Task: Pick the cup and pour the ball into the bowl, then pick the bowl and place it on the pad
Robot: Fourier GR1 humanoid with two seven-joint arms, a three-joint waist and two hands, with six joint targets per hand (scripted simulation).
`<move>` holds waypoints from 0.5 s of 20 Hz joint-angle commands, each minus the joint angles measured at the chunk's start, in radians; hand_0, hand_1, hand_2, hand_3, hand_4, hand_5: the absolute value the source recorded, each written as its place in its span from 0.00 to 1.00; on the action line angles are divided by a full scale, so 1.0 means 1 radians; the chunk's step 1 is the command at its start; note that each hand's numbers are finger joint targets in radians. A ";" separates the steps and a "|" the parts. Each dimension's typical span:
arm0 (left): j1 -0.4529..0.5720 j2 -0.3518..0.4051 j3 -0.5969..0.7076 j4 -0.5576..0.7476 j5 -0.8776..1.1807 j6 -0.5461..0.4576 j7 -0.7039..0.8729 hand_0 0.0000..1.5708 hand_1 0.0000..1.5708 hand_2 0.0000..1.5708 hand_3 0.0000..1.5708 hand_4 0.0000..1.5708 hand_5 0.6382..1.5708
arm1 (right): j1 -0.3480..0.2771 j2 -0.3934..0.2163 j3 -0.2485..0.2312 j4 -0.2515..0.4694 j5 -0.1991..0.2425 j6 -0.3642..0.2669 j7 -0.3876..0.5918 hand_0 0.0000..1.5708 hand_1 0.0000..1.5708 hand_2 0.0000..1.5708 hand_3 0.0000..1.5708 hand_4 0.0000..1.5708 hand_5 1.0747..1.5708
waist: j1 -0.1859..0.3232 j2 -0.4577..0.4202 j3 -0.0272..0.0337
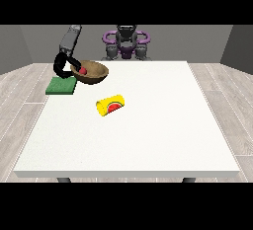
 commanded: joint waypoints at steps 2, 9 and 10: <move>0.001 0.031 0.011 -0.007 0.000 0.013 -0.025 0.00 0.00 0.00 0.00 0.00 0.96 | -0.020 -0.031 -0.012 0.067 0.025 0.011 -0.073 1.00 1.00 1.00 1.00 0.82 0.89 | -0.013 0.044 0.0019; -0.005 -0.018 -0.026 -0.076 -0.006 0.076 0.012 0.00 0.00 0.00 0.00 0.00 0.96 | -0.093 -0.156 -0.093 0.199 -0.018 0.115 -0.112 1.00 1.00 1.00 1.00 0.83 0.92 | -0.022 0.035 0.0030; -0.014 0.004 -0.011 -0.059 0.004 0.072 0.013 0.00 0.00 0.00 0.00 0.00 0.96 | -0.092 -0.139 -0.087 0.204 -0.016 0.114 -0.133 1.00 1.00 1.00 1.00 0.83 0.93 | -0.027 0.049 0.0025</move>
